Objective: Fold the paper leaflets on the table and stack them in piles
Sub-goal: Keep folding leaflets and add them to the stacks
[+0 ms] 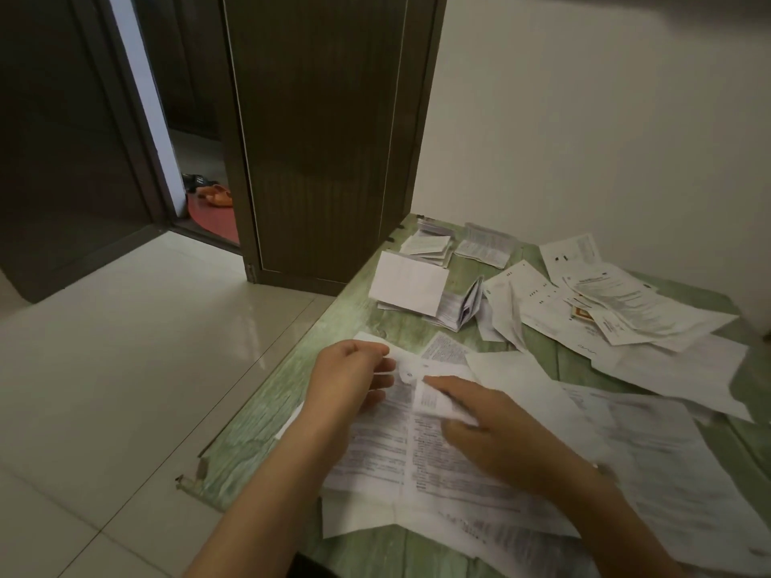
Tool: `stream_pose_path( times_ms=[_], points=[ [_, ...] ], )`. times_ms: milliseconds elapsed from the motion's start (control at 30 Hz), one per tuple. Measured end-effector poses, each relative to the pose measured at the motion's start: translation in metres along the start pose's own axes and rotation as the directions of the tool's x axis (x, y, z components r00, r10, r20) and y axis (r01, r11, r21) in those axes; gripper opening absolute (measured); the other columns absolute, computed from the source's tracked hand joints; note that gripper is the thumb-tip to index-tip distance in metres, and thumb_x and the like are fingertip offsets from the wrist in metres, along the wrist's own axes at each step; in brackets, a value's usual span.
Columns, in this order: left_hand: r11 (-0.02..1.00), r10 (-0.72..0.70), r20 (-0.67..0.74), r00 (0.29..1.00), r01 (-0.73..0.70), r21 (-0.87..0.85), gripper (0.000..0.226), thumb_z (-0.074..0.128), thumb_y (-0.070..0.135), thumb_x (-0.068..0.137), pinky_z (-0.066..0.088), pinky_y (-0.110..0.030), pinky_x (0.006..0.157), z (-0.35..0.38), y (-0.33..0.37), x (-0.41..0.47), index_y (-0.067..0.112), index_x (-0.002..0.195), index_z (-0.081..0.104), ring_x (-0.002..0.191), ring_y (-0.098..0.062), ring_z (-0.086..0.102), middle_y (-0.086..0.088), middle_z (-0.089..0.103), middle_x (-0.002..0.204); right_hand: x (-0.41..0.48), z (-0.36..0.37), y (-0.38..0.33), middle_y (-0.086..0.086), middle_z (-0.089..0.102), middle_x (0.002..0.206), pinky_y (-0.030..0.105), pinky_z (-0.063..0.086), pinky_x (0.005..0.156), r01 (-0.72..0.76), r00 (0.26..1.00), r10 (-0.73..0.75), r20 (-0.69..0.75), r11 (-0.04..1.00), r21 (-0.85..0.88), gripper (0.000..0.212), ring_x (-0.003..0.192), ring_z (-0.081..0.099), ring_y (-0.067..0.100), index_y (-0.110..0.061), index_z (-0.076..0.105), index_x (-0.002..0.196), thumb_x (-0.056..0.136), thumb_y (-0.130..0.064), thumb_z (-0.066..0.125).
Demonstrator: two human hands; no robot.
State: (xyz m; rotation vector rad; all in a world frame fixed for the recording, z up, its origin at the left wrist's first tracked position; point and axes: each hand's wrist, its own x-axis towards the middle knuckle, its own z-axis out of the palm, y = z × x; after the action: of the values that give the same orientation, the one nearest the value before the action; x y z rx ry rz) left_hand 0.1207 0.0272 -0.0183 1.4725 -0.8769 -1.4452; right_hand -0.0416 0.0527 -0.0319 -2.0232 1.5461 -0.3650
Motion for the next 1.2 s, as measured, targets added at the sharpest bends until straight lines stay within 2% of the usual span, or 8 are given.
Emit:
stream_pose_path(
  times_ms=[167,333,533,667,767,833,1033,1200],
  points=[
    [0.998,0.001,0.0,1.0,-0.001,-0.057,0.014,0.05,0.01,0.093,0.054,-0.029,0.069,0.004,-0.001,-0.001,0.005,0.09,0.063,0.077,-0.024,0.065,-0.014,0.069,0.089,-0.007,-0.004,-0.006,-0.007,0.053,0.057,0.016,0.039,0.049,0.175,0.905,-0.077,-0.419,0.964,0.2,0.032,0.05,0.047,0.006,-0.026,0.053,0.072,0.1,-0.019,0.038],
    [0.989,-0.06,0.211,0.976,0.087,-0.119,0.029,0.055,0.032,0.091,0.056,-0.03,0.066,0.013,-0.007,-0.003,0.004,0.09,0.064,0.073,-0.024,0.069,-0.011,0.071,0.081,-0.021,-0.019,-0.024,-0.002,0.055,0.054,0.012,0.037,0.039,0.409,0.741,-0.028,-0.671,0.812,0.417,0.033,0.042,0.047,0.006,-0.014,0.05,0.065,0.094,-0.028,0.042],
    [0.984,-0.083,0.56,0.825,0.156,-0.084,0.066,0.071,0.056,0.056,0.054,-0.037,0.087,0.022,-0.004,-0.016,0.018,0.109,0.063,0.103,-0.023,0.066,-0.008,0.068,0.113,-0.024,-0.021,-0.017,-0.015,0.072,0.09,0.007,0.049,0.059,0.283,0.855,0.233,-0.464,0.54,0.793,0.034,0.083,0.067,-0.004,-0.02,0.061,0.108,0.097,-0.036,0.034],
    [0.979,0.004,0.557,0.83,0.111,-0.172,0.053,0.066,0.044,0.071,0.05,-0.042,0.095,0.022,-0.005,-0.018,0.017,0.117,0.059,0.104,-0.023,0.066,-0.007,0.07,0.109,-0.012,-0.01,-0.016,0.005,0.07,0.11,0.031,0.053,0.085,0.203,0.931,0.249,-0.268,0.259,0.944,0.038,0.103,0.066,0.017,-0.014,0.056,0.125,0.096,-0.03,0.037],
    [0.95,0.062,0.478,0.876,0.095,-0.298,0.033,0.06,0.029,0.078,0.057,-0.036,0.081,0.021,-0.004,-0.018,0.015,0.108,0.064,0.094,-0.022,0.069,-0.008,0.073,0.101,-0.007,-0.005,-0.018,0.014,0.067,0.113,0.047,0.051,0.092,0.174,0.965,0.186,-0.185,0.077,0.982,0.04,0.105,0.065,0.03,-0.008,0.055,0.124,0.087,-0.018,0.046],
    [0.928,0.066,0.409,0.91,0.095,-0.36,0.024,0.057,0.021,0.084,0.059,-0.034,0.075,0.02,-0.004,-0.016,0.012,0.103,0.066,0.087,-0.023,0.071,-0.01,0.073,0.096,-0.007,-0.003,-0.02,0.013,0.07,0.107,0.039,0.057,0.082,0.18,0.964,0.177,-0.198,0.111,0.977,0.037,0.098,0.067,0.029,-0.008,0.059,0.118,0.082,-0.012,0.052],
    [0.951,0.084,0.317,0.945,0.019,-0.308,0.02,0.05,0.016,0.094,0.059,-0.033,0.072,0.014,-0.005,-0.012,0.007,0.105,0.064,0.081,-0.023,0.071,-0.011,0.073,0.091,-0.006,0.004,-0.015,0.0,0.065,0.097,0.015,0.052,0.057,0.219,0.815,0.272,-0.512,0.673,0.706,0.029,0.081,0.066,0.002,-0.018,0.058,0.11,0.083,-0.008,0.065],
    [0.98,0.139,0.326,0.935,-0.082,-0.181,0.021,0.049,0.024,0.095,0.057,-0.03,0.067,0.011,-0.008,-0.015,0.011,0.097,0.066,0.076,-0.022,0.071,-0.008,0.074,0.085,-0.005,-0.005,-0.009,0.001,0.072,0.084,0.019,0.053,0.056,0.078,0.911,0.268,-0.313,0.634,0.77,0.024,0.072,0.07,0.012,-0.015,0.06,0.105,0.083,-0.01,0.067]
  ],
)
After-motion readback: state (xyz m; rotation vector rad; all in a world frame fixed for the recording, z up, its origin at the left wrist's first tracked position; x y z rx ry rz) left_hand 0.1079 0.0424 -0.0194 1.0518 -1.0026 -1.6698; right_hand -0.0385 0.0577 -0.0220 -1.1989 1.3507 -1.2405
